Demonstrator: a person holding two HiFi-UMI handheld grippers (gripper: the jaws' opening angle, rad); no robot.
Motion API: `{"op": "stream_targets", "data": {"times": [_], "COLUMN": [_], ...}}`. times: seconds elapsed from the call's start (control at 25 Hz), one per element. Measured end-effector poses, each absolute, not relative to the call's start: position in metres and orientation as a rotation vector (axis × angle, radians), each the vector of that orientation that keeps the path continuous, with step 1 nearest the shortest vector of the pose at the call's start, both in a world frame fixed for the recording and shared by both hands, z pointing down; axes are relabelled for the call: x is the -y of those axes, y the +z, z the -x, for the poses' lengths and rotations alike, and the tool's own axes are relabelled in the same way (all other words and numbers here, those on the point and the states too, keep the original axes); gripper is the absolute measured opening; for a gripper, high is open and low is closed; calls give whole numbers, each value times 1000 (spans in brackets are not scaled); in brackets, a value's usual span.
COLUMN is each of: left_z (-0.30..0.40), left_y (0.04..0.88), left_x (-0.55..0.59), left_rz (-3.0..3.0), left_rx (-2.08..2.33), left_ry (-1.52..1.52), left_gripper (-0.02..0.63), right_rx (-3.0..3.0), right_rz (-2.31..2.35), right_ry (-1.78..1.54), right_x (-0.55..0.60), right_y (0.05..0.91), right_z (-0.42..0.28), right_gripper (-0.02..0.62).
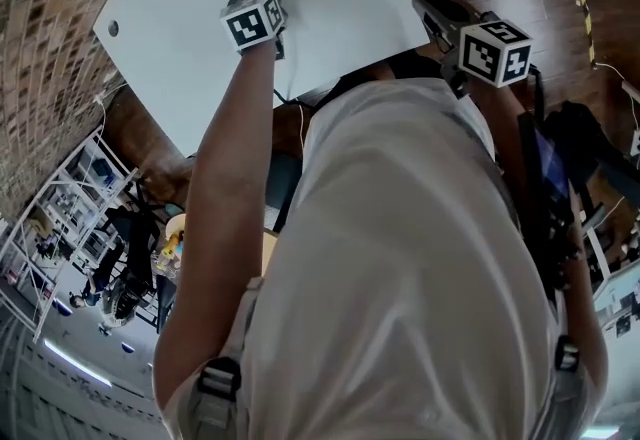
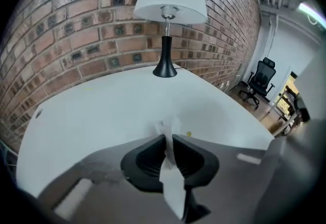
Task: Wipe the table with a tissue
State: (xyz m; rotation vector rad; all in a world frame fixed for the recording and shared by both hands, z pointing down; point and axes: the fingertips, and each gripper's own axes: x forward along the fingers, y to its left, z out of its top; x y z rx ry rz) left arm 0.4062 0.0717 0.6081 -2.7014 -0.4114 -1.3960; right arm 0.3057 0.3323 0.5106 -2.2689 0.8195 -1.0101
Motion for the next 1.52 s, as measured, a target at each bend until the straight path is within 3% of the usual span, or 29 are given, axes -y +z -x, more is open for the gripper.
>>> {"op": "stream_targets", "data": {"times": [0.24, 0.64, 0.8, 0.92, 1.12, 1.52], "left_z": [-418, -395, -378, -354, -317, -284], "left_y": [605, 612, 613, 591, 534, 491], "left_x": [-44, -122, -169, -225, -282, -161], "left_rz": [2638, 2576, 2640, 2770, 2849, 3078], "left_rx": [268, 294, 523, 955, 1373, 840], "left_ry": [-1358, -1330, -1351, -1448, -1232, -875], "left_gripper": [38, 37, 38, 38, 38, 40], "right_rx": [-843, -836, -855, -893, -880, -1310], "right_rz": [2245, 2253, 2256, 2251, 2259, 2346], "right_ry": [-967, -961, -956, -940, -901, -779], "right_x": [-309, -360, -363, -360, -359, -272], "right_y": [512, 508, 506, 503, 495, 458], "right_z": [-327, -320, -323, -329, -331, -316], "right_gripper": [8, 8, 8, 8, 8, 9]}}
